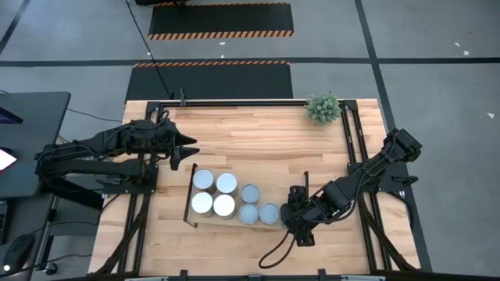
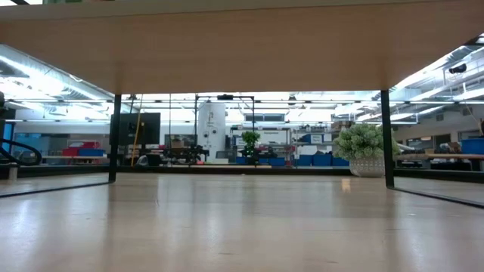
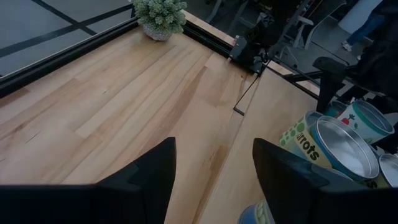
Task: Pick and place cans onto a shelf
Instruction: Put the blue canned on the shelf
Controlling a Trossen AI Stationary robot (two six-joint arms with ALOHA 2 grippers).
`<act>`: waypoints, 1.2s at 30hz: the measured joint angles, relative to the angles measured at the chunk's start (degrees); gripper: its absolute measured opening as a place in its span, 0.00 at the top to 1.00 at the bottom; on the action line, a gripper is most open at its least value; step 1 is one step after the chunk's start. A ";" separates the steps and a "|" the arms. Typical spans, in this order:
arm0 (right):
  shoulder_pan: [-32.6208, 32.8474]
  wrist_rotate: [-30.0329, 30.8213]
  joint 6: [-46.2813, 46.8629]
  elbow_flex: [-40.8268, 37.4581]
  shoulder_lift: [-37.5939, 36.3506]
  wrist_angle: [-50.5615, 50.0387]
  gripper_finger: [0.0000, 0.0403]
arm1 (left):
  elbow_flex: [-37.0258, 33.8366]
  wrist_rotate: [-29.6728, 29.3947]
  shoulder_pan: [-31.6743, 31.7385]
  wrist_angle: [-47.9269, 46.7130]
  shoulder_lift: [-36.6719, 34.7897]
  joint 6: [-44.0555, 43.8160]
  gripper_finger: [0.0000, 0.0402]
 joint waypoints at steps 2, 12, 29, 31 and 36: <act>-0.06 -0.01 0.55 0.00 0.00 0.00 0.10 | 0.00 0.00 0.00 0.00 0.00 0.00 0.45; -0.18 -0.33 0.90 0.00 0.00 0.00 0.07 | 0.00 0.00 -0.01 0.00 0.00 0.00 0.45; -0.18 1.32 2.45 1.36 -0.20 -0.94 0.06 | 0.00 0.00 0.00 0.00 0.00 0.00 0.45; -0.18 1.27 2.45 1.36 -0.20 -0.92 0.06 | 0.00 0.00 0.00 0.00 -0.02 0.00 0.45; -0.18 1.62 2.46 1.36 -0.20 -0.94 0.06 | 0.00 0.00 -0.01 0.00 -0.01 0.00 0.45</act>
